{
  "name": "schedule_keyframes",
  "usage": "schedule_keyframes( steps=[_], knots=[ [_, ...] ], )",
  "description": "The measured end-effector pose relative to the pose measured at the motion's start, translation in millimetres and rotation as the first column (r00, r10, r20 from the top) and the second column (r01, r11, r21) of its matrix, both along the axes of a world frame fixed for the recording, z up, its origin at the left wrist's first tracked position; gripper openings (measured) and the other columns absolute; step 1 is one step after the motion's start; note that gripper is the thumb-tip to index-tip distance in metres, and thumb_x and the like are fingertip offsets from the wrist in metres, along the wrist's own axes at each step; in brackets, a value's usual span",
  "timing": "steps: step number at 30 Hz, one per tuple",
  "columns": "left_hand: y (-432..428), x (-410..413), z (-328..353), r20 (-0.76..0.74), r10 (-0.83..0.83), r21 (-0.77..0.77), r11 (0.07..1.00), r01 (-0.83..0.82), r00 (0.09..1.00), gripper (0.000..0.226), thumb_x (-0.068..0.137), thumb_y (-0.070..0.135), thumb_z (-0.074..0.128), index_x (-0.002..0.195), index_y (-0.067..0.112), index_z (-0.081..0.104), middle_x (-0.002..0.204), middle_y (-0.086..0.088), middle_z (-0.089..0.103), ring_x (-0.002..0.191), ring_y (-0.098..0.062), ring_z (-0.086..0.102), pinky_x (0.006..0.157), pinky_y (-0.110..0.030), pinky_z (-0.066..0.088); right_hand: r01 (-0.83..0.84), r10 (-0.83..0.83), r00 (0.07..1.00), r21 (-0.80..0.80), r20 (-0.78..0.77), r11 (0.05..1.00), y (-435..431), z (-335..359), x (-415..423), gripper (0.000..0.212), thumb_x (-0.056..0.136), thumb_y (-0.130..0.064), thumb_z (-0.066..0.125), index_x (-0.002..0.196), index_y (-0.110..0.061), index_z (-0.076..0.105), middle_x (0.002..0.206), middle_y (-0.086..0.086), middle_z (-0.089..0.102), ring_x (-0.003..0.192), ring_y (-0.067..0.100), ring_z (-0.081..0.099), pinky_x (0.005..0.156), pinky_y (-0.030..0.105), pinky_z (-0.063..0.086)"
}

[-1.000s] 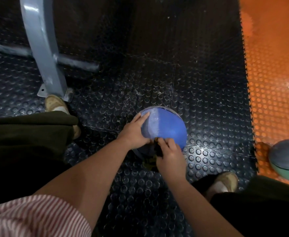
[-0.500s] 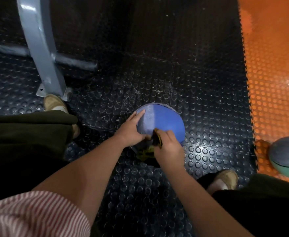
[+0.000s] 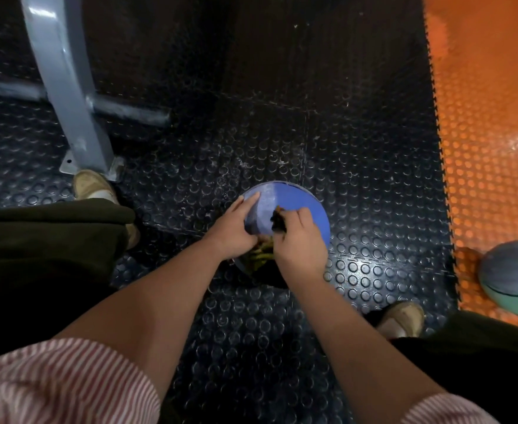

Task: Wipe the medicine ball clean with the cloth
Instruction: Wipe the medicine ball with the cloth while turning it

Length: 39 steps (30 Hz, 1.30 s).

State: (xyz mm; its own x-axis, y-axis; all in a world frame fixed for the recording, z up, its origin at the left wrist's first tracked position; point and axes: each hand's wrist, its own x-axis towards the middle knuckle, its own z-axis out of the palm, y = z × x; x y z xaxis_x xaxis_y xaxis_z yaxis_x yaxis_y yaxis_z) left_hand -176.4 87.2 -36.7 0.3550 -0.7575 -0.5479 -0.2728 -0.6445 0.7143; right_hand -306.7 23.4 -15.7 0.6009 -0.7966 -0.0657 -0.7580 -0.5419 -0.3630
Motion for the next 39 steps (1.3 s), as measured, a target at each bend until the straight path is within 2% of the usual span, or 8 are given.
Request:
schedule_keyframes(
  steps=[6,14,19,22,26,31,35,39],
  knots=[
    [4,2,-5,0.033,-0.031,0.005,1.0,0.031,0.999,0.099,0.08,0.034,0.078,0.153,0.043,0.011,0.163,0.009,0.0,0.149,-0.019,0.01,0.118,-0.043,0.022,-0.156,0.156,0.986,0.001,-0.061,0.988,46,-15,-43,0.025,0.056,-0.005,0.057,0.082,-0.009,0.058,0.078,0.008,0.053,0.058,0.029,0.057,0.039,0.022,0.026],
    [-2,2,-8,0.033,-0.001,-0.019,1.0,0.001,0.999,0.094,0.084,0.019,0.074,0.154,0.035,0.013,0.163,0.003,0.006,0.148,-0.023,0.017,0.114,-0.041,0.033,0.009,-0.007,0.998,0.032,-0.069,0.999,-1,5,3,0.031,0.094,-0.011,0.041,0.123,-0.009,0.049,0.119,0.008,0.044,0.093,0.029,0.051,0.059,0.034,0.031],
    [-8,2,-2,0.013,0.007,0.019,1.0,-0.007,1.0,0.095,0.084,0.033,0.074,0.155,0.035,0.01,0.162,0.005,0.004,0.148,-0.022,0.015,0.117,-0.041,0.026,-0.073,0.071,0.997,-0.152,-0.015,0.986,33,-16,-17,0.02,0.072,-0.009,0.029,0.081,-0.008,0.047,0.078,0.01,0.051,0.047,0.024,0.052,0.034,0.022,0.018],
    [-7,1,-1,0.013,0.001,0.031,1.0,-0.002,1.0,0.095,0.083,0.036,0.075,0.154,0.036,0.011,0.162,0.005,0.003,0.148,-0.022,0.013,0.118,-0.044,0.024,-0.167,0.155,0.982,-0.117,-0.104,0.979,58,-32,-47,0.01,0.069,-0.008,0.04,0.077,-0.013,0.037,0.077,0.006,0.045,0.046,0.022,0.051,0.034,0.024,0.015],
    [-7,-2,0,0.033,0.004,0.024,1.0,-0.005,0.999,0.096,0.083,0.034,0.075,0.154,0.035,0.011,0.162,0.003,0.002,0.148,-0.023,0.014,0.117,-0.041,0.023,-0.098,0.093,0.994,-0.08,-0.057,0.992,49,-31,-44,0.036,0.052,0.003,0.073,0.076,-0.011,0.05,0.076,0.007,0.05,0.045,0.024,0.052,0.04,0.023,0.014],
    [-9,0,0,0.02,0.004,0.033,0.999,-0.005,1.0,0.096,0.083,0.029,0.075,0.155,0.034,0.011,0.161,0.001,0.005,0.146,-0.026,0.019,0.116,-0.041,0.029,0.021,-0.024,0.999,-0.059,-0.045,0.998,0,-3,-2,0.017,0.087,-0.003,0.051,0.104,-0.004,0.051,0.106,0.012,0.049,0.063,0.025,0.041,0.045,0.028,0.014],
    [-10,1,-1,0.029,0.015,0.042,0.999,-0.016,0.999,0.095,0.083,0.034,0.075,0.154,0.037,0.012,0.161,0.003,0.006,0.146,-0.026,0.019,0.116,-0.043,0.028,-0.101,0.098,0.995,-0.107,-0.034,0.989,27,-17,-25,0.025,0.06,0.0,0.066,0.084,-0.006,0.06,0.081,0.011,0.054,0.047,0.028,0.052,0.037,0.021,0.018],
    [-9,-1,2,0.016,0.005,0.045,0.999,-0.006,1.0,0.094,0.083,0.037,0.075,0.153,0.039,0.012,0.162,0.005,0.003,0.147,-0.025,0.016,0.117,-0.045,0.026,-0.16,0.178,0.965,0.106,-0.191,0.981,58,-41,-73,0.042,0.049,-0.015,0.087,0.077,-0.015,0.055,0.08,0.003,0.048,0.047,0.025,0.054,0.03,0.028,0.027]
  ],
)
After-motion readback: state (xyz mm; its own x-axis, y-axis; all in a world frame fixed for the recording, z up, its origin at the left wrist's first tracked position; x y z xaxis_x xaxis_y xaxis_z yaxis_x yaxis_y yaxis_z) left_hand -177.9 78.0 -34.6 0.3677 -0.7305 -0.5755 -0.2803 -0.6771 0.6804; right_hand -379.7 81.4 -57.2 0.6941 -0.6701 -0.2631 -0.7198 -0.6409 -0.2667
